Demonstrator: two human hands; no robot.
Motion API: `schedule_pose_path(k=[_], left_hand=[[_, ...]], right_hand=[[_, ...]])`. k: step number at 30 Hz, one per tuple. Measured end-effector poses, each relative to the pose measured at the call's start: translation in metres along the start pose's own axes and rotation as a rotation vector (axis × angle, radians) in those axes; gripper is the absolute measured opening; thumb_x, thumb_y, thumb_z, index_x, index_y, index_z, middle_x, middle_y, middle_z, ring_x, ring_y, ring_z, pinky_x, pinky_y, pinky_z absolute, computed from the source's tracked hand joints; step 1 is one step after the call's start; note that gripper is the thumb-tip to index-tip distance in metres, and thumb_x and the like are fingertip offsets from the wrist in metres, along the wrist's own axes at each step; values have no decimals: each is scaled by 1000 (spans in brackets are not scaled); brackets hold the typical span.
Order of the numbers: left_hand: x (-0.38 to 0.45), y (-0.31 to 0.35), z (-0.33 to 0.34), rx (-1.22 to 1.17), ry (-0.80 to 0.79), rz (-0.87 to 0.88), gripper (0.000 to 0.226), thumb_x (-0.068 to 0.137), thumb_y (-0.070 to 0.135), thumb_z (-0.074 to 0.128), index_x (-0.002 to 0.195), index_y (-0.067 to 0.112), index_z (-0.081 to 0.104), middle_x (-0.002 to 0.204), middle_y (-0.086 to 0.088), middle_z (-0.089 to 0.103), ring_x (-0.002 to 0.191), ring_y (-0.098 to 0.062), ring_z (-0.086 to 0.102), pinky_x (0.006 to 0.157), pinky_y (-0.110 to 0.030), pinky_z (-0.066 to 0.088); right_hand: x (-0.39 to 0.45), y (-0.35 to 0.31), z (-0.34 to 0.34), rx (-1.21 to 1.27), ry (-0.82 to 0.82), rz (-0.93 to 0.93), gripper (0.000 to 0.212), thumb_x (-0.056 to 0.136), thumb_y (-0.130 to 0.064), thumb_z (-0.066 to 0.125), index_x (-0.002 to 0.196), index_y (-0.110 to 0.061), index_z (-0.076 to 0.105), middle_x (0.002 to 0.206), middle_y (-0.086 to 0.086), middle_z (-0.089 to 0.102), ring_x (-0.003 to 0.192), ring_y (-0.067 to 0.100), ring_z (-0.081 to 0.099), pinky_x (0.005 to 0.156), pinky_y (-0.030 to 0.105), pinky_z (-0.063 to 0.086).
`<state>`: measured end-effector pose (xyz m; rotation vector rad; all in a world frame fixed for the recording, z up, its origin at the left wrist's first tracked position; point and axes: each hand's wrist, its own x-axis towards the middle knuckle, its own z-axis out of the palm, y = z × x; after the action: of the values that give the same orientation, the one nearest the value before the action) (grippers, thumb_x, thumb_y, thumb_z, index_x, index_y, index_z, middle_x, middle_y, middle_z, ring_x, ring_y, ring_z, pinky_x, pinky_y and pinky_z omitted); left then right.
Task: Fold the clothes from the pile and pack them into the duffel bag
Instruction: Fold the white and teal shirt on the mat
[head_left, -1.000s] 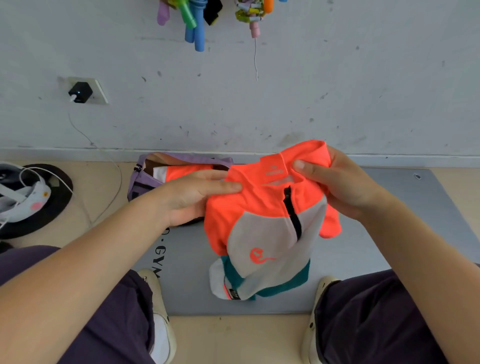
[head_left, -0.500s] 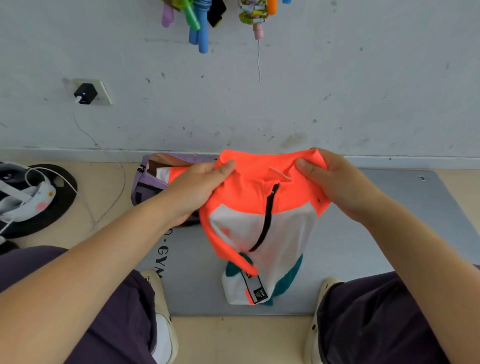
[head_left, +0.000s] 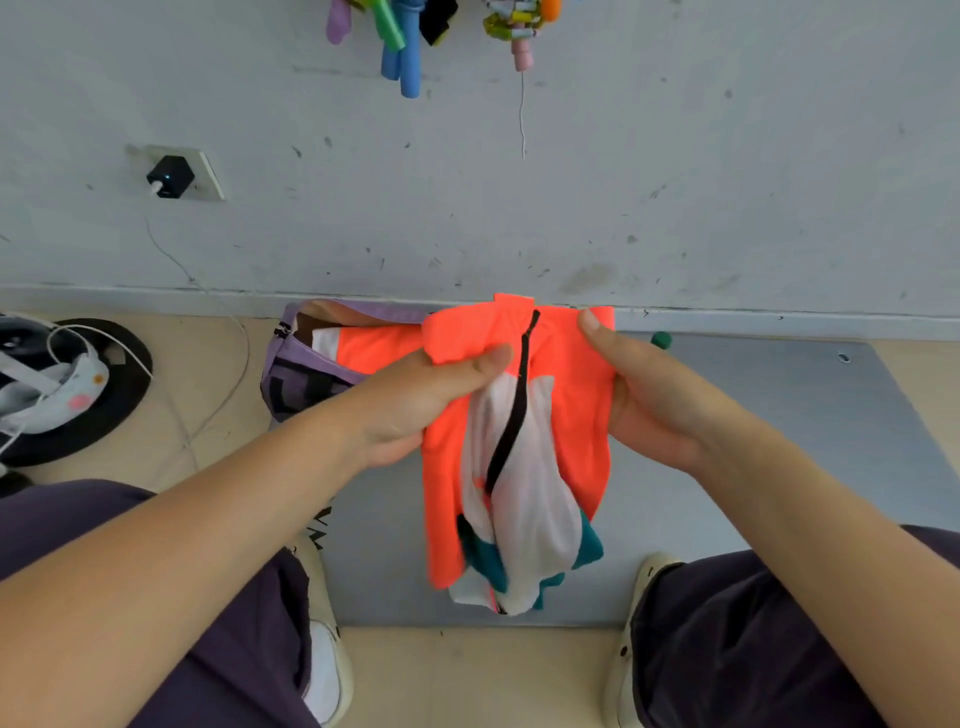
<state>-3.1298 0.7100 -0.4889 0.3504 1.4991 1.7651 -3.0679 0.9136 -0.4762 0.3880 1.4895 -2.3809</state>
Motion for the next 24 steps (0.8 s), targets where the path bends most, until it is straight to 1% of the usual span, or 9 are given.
schedule_pose_path(k=[2,5,8,10,12,15,18,21,24], left_hand=[[2,4,-1,-75,49,1,31,81,39,63,105,21,74,116,-1,72,109,-15,67,90,-34,56],[4,11,-7,-188,85,35,31,83,40,63,101,20,77,113,-6,73,105,-20,69,78,-33,59],[6,17,-15,-150,178,107,22,81,38,65,90,25,80,101,3,76,96,-10,72,72,-27,58],[8,17,-23,-31,289,142,25,78,42,67,93,24,76,100,12,75,97,-2,69,82,-27,55],[9,15,-31,174,405,178,24,78,46,69,95,29,71,95,24,73,95,8,66,87,-20,50],[9,11,-41,538,437,237,8,87,44,68,83,37,70,77,38,67,76,23,59,65,-1,43],[8,15,-42,663,360,244,13,83,46,71,71,42,71,67,39,63,65,24,57,53,2,37],[-1,27,-45,735,45,162,8,69,52,75,68,56,68,66,37,63,66,20,60,56,1,40],[-10,28,-58,839,-262,-115,49,61,48,89,104,34,72,102,13,75,97,-6,70,83,-27,58]], right_hand=[[1,6,-2,-153,-100,30,55,86,-41,62,126,-4,61,128,14,64,120,26,61,97,37,52],[1,14,-3,-496,-197,90,52,82,-45,69,122,-11,64,121,3,69,114,16,64,91,22,52],[3,11,-5,-608,-151,32,22,82,-36,68,95,-21,75,97,-3,75,91,10,69,82,20,52],[3,4,-7,-489,-84,-68,20,82,-36,62,77,-24,77,81,-3,73,76,10,67,78,26,52],[3,-5,-12,-321,-25,-146,25,84,-35,60,93,-20,78,91,1,75,80,12,69,71,26,56],[4,-13,-19,-347,60,-203,33,90,-31,59,112,-9,70,107,9,74,91,18,71,74,28,57],[-5,-23,-20,-606,26,-58,35,83,-51,65,99,-22,76,99,4,76,87,16,73,67,26,55],[-14,-32,-25,-996,-149,105,51,60,-64,76,84,-19,76,81,5,76,72,19,73,61,27,56],[-16,-36,-33,-938,-87,-24,41,60,-57,80,75,-19,74,73,3,74,68,14,70,61,24,55]])
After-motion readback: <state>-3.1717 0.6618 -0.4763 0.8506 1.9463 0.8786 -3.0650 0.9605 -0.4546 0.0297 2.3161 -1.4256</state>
